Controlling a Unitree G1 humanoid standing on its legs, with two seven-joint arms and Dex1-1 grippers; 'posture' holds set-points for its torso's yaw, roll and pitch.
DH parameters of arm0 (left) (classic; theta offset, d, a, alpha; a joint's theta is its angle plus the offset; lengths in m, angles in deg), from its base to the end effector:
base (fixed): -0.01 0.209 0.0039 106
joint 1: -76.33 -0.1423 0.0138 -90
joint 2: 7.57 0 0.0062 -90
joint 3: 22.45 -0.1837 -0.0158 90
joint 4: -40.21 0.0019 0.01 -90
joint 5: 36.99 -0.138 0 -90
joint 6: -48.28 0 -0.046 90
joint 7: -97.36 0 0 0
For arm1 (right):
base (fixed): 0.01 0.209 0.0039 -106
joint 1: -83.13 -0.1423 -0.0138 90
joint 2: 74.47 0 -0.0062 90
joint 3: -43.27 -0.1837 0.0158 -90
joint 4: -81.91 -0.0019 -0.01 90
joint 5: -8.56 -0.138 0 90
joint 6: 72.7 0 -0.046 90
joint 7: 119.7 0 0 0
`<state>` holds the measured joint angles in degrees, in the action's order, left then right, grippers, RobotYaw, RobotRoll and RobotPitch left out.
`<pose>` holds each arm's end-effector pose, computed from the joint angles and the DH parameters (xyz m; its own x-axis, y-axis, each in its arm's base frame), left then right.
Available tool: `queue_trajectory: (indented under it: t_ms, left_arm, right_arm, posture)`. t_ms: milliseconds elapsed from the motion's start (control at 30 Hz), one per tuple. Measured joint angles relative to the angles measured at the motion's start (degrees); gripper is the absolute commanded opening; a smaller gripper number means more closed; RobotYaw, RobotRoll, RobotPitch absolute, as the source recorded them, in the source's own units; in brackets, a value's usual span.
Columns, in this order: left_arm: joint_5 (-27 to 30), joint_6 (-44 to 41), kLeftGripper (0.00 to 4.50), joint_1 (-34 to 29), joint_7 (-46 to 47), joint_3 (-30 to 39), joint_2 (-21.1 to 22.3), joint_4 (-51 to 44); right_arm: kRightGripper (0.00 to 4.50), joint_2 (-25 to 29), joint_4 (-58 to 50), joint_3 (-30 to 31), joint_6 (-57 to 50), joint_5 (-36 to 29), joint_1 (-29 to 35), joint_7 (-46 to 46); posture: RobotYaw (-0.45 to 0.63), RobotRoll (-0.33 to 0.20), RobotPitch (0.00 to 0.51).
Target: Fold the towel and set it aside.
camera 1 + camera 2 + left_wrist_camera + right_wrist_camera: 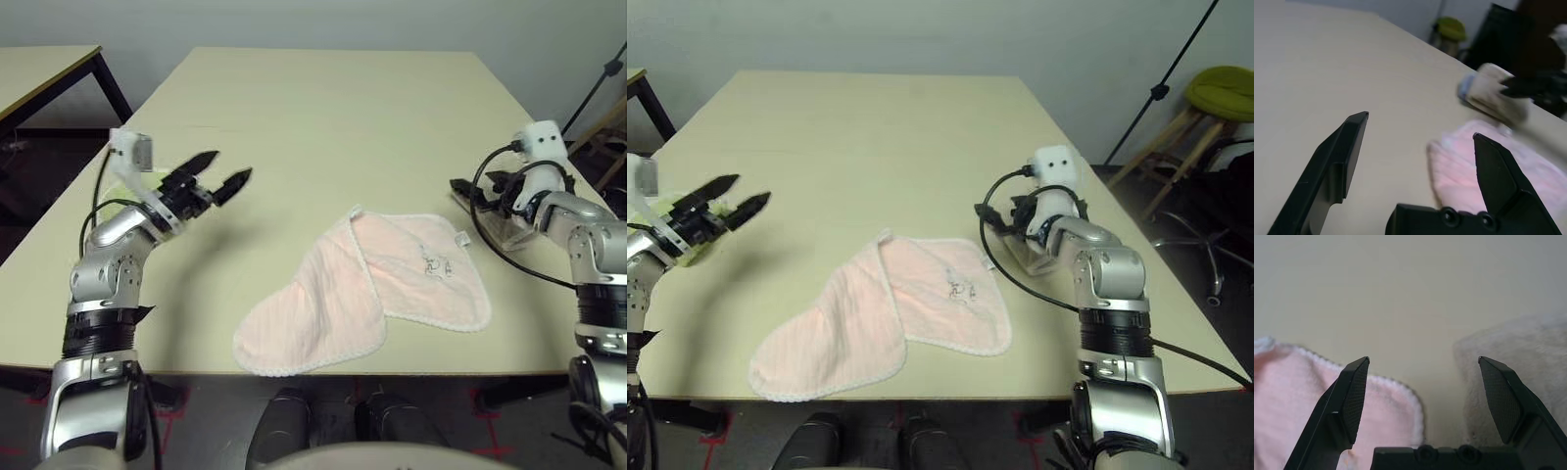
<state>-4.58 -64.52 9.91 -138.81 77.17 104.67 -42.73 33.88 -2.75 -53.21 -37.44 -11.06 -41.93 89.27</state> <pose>0.2647 0.2815 0.1632 0.6494 -0.7601 -0.0221 0.7605 0.6492 0.0136 0.2859 -0.2512 0.1809 0.8530 0.3361 -0.3992 -0.3596 0.9330 0.0171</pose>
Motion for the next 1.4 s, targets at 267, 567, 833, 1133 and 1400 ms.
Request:
queue_trajectory:
  t_ms: [267, 567, 833, 1133, 1400]
  left_arm:
    - [2.44, -7.48, 4.5, 1.42, -11.52, -5.94, 3.38, -5.51]
    - [2.01, -7.5, 4.5, 1.78, -15.62, -9.81, 1.34, -7.7]
    - [1.98, -7.23, 4.5, -0.07, -13.89, -10.1, -0.79, -10.07]
    - [2.13, -7.57, 4.5, -1.28, -11.99, -9.89, -1.12, -12.0]
    - [2.06, -7.78, 4.5, -1.61, -10.32, -9.89, -1.36, -12.96]
  right_arm:
    - [4.48, 0.86, 3.94, 3.14, -8.85, -0.67, -3.52, 3.1]
    - [4.48, 0.95, 10.39, 7.32, -11.53, 0.86, -5.6, 4.1]
    - [4.48, -0.35, 16.24, 10.27, -9.55, 4.15, -5.89, 4.26]
    - [3.81, -1.65, 19.39, 11.51, -6.67, 6.66, -7.03, 5.29]
    - [1.01, -2.74, 21.17, 11.72, -5.53, 8.31, -7.77, 5.29]
  posture:
    - [0.11, 0.0, 0.089]
    - [0.12, 0.0, 0.09]
    - [0.13, 0.0, 0.086]
    - [0.14, 0.0, 0.086]
    - [0.14, 0.0, 0.083]
